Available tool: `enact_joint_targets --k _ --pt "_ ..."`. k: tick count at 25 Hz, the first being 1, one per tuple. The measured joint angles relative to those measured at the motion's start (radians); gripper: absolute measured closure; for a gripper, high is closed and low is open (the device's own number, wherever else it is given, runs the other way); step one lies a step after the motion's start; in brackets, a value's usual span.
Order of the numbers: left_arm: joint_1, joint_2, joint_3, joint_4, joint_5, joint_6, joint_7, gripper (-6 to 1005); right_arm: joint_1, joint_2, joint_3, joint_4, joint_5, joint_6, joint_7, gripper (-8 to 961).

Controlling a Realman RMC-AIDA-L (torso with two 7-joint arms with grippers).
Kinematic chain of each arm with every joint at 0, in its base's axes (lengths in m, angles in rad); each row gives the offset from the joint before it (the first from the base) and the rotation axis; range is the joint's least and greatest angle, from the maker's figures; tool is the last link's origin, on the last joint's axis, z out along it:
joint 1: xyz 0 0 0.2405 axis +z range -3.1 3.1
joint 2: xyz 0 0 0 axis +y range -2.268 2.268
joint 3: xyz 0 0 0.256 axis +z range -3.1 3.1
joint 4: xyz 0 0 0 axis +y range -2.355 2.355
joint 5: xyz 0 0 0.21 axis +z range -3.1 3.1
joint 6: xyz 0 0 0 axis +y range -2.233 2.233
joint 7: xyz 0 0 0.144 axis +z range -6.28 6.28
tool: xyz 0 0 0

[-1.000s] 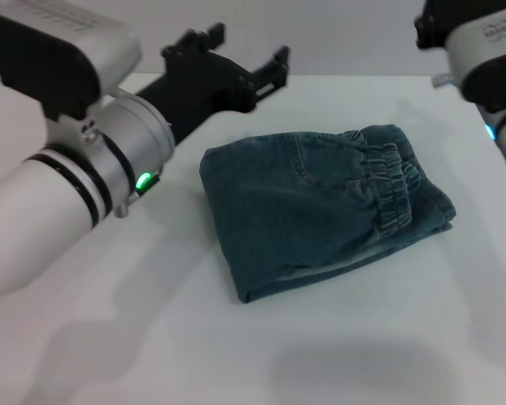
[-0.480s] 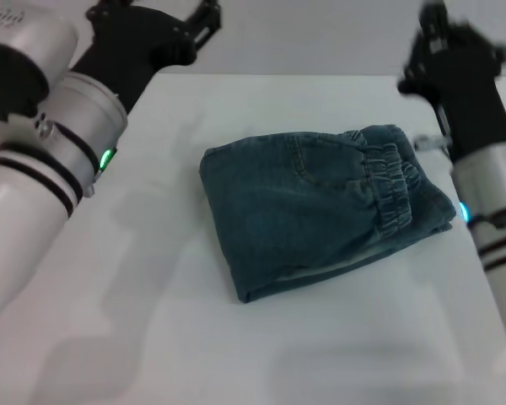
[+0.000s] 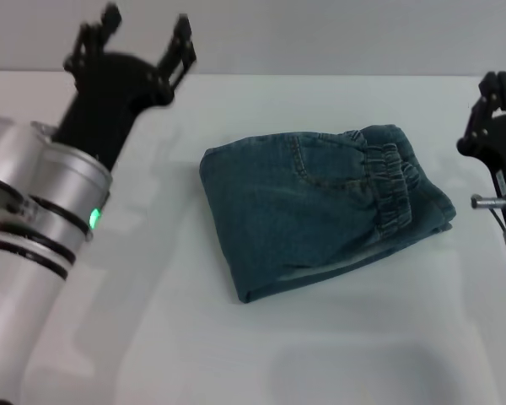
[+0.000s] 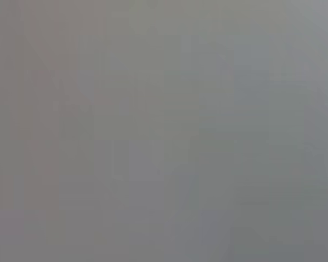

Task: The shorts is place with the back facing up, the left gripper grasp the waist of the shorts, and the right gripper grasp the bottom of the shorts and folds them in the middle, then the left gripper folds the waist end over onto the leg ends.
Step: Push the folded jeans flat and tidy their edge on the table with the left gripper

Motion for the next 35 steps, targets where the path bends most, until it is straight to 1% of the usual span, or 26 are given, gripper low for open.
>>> enact_joint_targets --k 3,5,8,10,13,15,17,21,22,26,30,32,35 --pt "0.010 0.000 0.023 0.046 0.040 -0.062 -0.012 184 -0.011 0.000 0.000 0.017 0.000 0.000 0.007 921" --pt "0.015 -0.001 0.047 0.083 0.049 -0.065 -0.031 189 -0.015 0.000 -0.006 0.040 0.003 0.002 0.036 920" --pt "0.019 0.001 0.107 0.122 0.052 -0.080 -0.081 197 -0.015 0.000 -0.021 0.081 0.004 0.002 0.102 918" --pt "0.021 0.010 0.148 0.121 0.054 -0.114 -0.099 202 -0.016 0.000 -0.024 0.090 0.005 0.000 0.115 916" --pt "0.029 0.034 0.212 0.086 0.056 -0.211 -0.097 210 -0.021 0.000 -0.025 0.105 0.003 -0.002 0.116 914" --pt "0.036 0.046 0.246 0.070 0.058 -0.244 -0.094 215 -0.022 0.000 -0.026 0.117 0.000 -0.002 0.116 913" --pt "0.047 0.053 0.281 0.065 0.059 -0.234 -0.094 221 -0.020 0.000 -0.027 0.125 0.000 0.002 0.117 911" --pt "0.059 0.056 0.311 0.065 0.078 -0.198 -0.095 231 -0.018 0.000 -0.028 0.130 0.004 0.006 0.118 908" --pt "0.062 0.056 0.328 0.069 0.101 -0.179 -0.103 256 -0.017 -0.001 -0.028 0.130 0.004 0.006 0.119 908" --pt "0.056 0.052 0.353 0.085 0.105 -0.159 -0.103 355 -0.018 -0.001 -0.029 0.131 0.004 0.007 0.119 905" --pt "0.044 0.036 0.366 0.120 0.108 -0.148 -0.123 454 -0.018 -0.002 -0.029 0.133 0.002 0.008 0.119 902" --pt "0.030 0.032 0.378 0.144 0.109 -0.148 -0.168 504 -0.017 -0.002 -0.029 0.133 0.001 0.008 0.119 901" --pt "-0.004 0.031 0.392 0.185 0.110 -0.147 -0.258 646 -0.015 -0.002 -0.029 0.133 0.000 0.008 0.119 899"
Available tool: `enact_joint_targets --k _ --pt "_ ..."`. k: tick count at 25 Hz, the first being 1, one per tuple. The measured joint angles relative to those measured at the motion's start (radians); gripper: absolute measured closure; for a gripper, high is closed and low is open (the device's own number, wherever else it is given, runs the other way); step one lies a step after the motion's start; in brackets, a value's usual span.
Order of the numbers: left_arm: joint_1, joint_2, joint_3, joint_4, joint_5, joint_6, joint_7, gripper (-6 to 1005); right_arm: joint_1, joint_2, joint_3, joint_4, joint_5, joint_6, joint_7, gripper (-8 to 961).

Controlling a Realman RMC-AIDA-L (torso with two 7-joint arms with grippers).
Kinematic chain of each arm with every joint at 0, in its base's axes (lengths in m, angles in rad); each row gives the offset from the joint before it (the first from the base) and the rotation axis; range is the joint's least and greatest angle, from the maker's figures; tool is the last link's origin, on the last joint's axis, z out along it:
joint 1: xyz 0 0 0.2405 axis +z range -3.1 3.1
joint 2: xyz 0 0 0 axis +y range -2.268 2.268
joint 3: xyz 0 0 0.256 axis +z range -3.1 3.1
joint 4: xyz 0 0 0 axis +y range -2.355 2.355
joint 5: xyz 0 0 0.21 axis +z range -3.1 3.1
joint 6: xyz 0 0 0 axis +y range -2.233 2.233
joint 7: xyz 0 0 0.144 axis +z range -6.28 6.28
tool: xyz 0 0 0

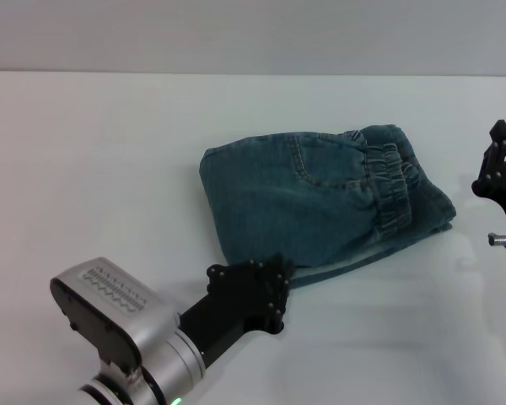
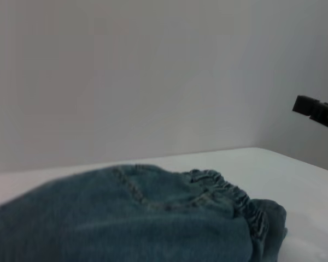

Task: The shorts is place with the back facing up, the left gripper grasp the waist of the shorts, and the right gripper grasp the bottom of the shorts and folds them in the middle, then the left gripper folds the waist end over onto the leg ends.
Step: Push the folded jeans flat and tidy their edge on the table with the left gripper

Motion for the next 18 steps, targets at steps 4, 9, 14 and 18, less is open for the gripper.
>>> enact_joint_targets --k 4,9,14,18 --pt "-0.037 0.000 -0.002 0.048 0.000 0.003 -0.079 807 0.000 -0.001 0.000 0.000 -0.002 0.000 0.000 896" --pt "-0.065 -0.015 -0.031 0.102 -0.002 -0.002 -0.086 953 0.000 -0.001 -0.006 0.000 -0.002 0.000 0.000 892" --pt "-0.089 -0.021 -0.059 0.131 -0.002 -0.010 -0.098 999 -0.004 0.000 -0.008 -0.004 -0.001 0.000 0.000 889" --pt "-0.134 -0.027 -0.085 0.194 -0.001 -0.013 -0.148 992 -0.009 0.001 -0.010 -0.009 0.000 -0.003 0.000 886"
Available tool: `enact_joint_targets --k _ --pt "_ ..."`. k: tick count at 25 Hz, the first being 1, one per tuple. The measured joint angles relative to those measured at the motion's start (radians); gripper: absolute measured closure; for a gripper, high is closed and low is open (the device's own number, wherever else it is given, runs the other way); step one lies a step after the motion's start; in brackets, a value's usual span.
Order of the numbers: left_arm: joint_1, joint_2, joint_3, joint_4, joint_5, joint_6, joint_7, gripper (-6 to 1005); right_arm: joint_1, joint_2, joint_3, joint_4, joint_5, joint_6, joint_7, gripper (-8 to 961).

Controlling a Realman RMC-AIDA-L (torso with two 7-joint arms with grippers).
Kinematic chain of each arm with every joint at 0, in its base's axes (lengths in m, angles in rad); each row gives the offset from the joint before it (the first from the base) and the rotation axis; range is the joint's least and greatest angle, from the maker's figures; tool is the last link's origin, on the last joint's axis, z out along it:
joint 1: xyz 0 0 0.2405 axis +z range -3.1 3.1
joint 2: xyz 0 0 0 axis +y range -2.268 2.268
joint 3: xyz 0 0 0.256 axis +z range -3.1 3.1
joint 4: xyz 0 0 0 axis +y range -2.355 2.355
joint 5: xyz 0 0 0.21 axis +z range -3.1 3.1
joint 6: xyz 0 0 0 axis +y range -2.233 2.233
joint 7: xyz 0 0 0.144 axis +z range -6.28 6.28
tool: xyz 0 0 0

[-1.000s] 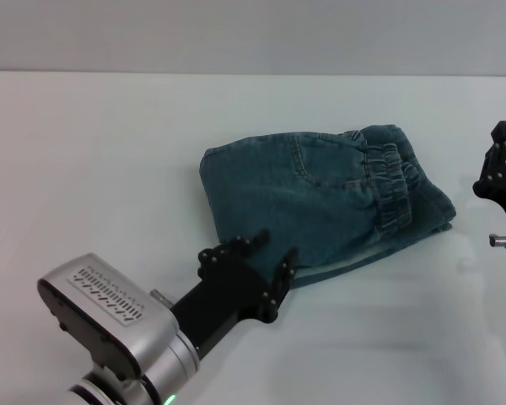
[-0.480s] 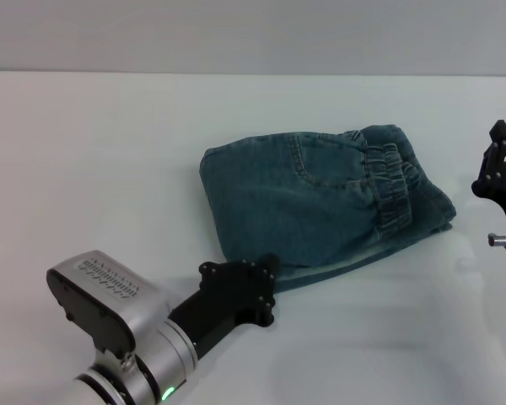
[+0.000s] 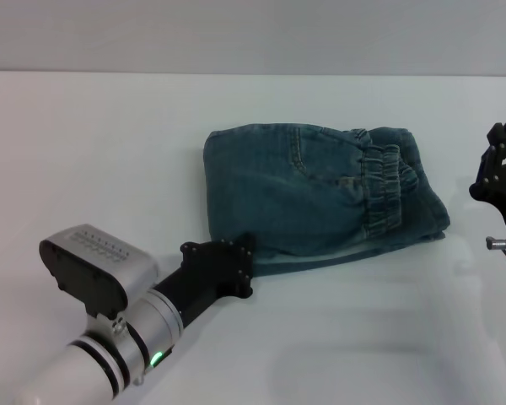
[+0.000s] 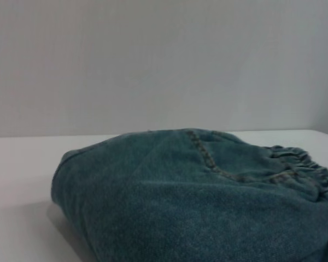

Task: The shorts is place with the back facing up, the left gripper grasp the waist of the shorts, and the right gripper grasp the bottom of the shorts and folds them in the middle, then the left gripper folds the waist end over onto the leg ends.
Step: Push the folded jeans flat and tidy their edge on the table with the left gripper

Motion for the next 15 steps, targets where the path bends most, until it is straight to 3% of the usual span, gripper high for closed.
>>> enact_joint_targets --k 15 --pt "-0.101 -0.004 -0.057 0.111 0.001 0.060 -0.031 966 -0.019 0.001 -0.013 -0.024 0.002 -0.006 0.000 875"
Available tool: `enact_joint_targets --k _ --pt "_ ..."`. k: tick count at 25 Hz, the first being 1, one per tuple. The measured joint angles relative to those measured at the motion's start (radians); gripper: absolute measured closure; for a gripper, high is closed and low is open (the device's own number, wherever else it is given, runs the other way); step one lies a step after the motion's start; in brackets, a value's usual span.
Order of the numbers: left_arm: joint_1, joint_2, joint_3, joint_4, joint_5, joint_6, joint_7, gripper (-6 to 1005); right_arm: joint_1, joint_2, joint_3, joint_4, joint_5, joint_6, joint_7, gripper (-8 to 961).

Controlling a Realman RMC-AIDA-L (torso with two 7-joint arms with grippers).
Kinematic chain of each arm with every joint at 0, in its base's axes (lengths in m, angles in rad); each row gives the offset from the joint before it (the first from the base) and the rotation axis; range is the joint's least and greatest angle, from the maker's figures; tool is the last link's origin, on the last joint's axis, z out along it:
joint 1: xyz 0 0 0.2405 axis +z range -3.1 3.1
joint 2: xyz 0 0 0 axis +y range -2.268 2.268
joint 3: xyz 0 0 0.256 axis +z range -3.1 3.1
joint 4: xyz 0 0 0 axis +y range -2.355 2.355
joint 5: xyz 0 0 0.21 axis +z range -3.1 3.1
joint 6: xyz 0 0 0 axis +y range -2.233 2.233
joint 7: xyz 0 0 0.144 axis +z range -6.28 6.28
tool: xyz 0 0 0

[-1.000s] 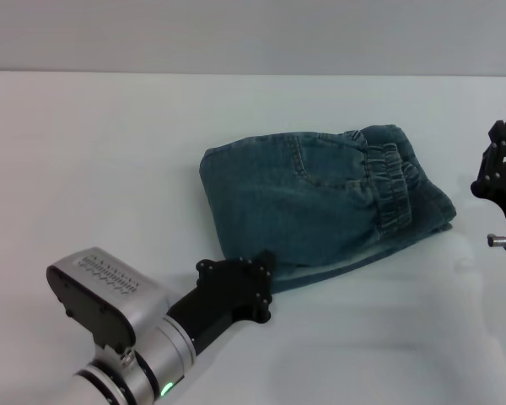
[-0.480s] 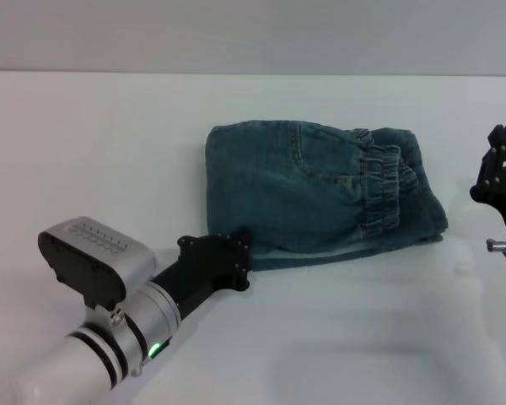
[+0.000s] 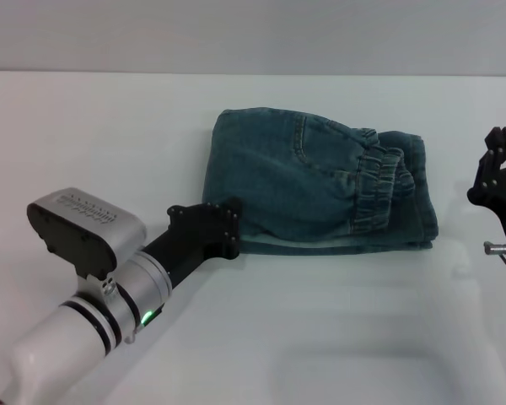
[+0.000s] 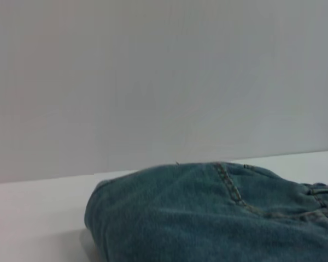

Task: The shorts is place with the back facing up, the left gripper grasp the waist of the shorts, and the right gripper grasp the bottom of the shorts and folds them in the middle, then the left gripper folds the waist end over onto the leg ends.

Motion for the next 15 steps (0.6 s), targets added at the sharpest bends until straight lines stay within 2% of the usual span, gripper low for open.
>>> enact_joint_targets --k 7,11,12,15 --pt "-0.021 -0.004 -0.004 0.040 0.000 0.069 0.001 953 -0.001 0.000 0.000 -0.001 0.002 -0.001 0.000 870" --pt "0.027 -0.003 -0.094 0.044 0.001 0.174 0.036 946 -0.007 0.000 0.007 0.005 0.003 -0.008 0.000 867" --pt "0.056 -0.005 -0.145 0.057 0.001 0.237 0.093 944 -0.011 0.000 0.008 0.012 0.003 -0.019 -0.002 867" --pt "0.092 -0.009 -0.223 0.111 -0.002 0.358 0.220 939 -0.025 0.000 0.010 0.069 0.003 -0.090 -0.005 864"
